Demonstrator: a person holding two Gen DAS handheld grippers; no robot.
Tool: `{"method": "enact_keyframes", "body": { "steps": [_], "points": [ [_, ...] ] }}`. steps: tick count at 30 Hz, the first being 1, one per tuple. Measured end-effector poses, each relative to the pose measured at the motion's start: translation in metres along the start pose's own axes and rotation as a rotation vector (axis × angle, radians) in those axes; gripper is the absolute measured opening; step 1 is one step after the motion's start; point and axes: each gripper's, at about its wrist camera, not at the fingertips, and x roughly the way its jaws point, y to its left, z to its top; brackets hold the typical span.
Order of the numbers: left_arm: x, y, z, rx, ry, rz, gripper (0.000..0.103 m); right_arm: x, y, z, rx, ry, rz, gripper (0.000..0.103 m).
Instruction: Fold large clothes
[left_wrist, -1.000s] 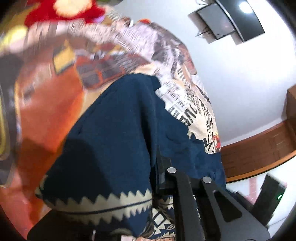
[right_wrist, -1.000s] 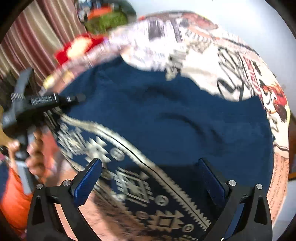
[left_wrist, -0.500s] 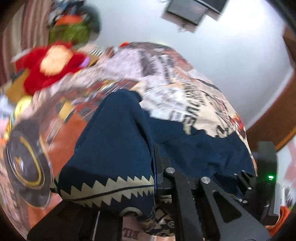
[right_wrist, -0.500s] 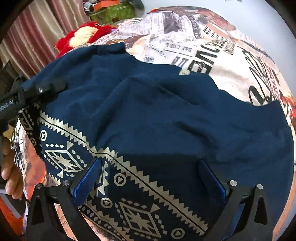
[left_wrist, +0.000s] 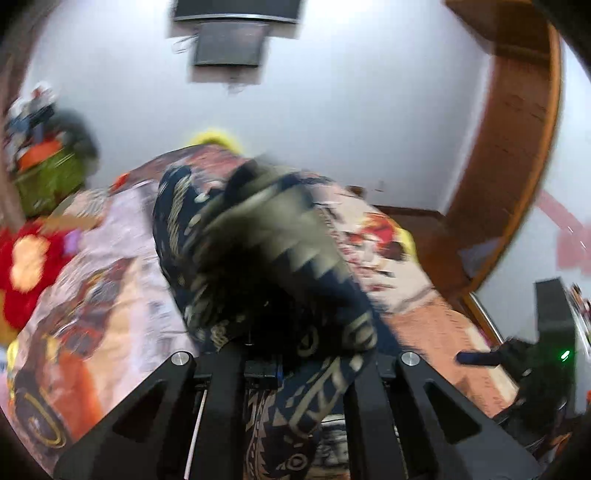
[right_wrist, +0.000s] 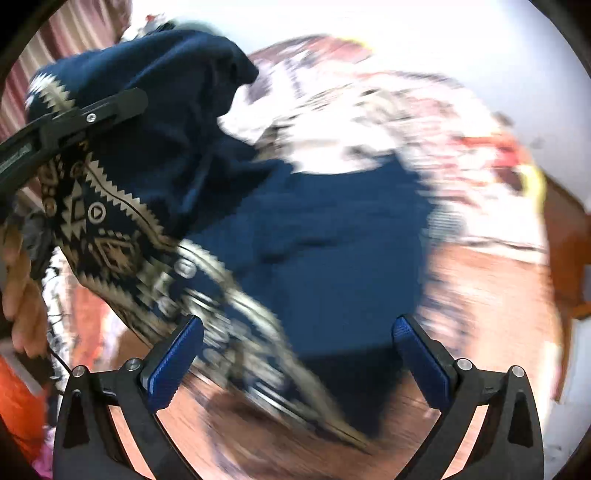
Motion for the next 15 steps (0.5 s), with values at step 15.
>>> {"method": "enact_keyframes", "body": {
  "steps": [15],
  "points": [
    [0.070,-0.057,-0.089,0.076,0.439,-0.217,0.007,-0.107,-0.078,-0.077,0.138,-0.133,-0.129,0.103]
  ]
}}
